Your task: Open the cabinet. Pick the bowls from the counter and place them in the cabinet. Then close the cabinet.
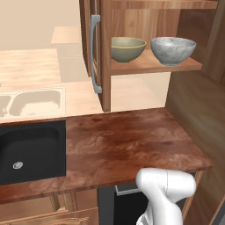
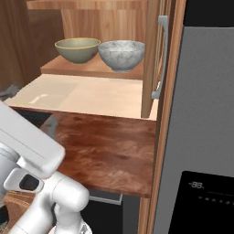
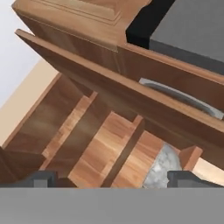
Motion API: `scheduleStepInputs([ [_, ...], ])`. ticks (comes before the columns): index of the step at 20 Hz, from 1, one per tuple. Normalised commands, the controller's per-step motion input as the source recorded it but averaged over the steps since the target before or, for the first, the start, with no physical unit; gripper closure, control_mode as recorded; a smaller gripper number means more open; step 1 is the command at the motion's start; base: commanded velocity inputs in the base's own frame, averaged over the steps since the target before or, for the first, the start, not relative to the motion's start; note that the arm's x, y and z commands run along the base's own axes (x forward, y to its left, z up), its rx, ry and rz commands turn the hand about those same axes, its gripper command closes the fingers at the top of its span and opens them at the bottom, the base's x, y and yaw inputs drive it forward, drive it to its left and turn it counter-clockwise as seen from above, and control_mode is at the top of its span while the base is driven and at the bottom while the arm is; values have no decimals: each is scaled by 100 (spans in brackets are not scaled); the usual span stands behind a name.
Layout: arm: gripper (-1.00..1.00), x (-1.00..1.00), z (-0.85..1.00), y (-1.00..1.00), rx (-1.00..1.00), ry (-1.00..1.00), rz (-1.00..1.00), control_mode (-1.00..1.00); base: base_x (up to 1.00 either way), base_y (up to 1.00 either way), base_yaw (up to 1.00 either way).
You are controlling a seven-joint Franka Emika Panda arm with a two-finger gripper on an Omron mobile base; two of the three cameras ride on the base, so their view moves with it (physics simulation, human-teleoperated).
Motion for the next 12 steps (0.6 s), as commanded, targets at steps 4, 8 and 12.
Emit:
scheduleStepInputs([
  [4,-100,-31,15,-27,45,6,-10,-100,0,0,0],
  [8,-100,-22,2,-34,46,15,0,-100,0,0,0],
  [12,-100,-2,0,-42,35,16,9,-100,0,0,0],
])
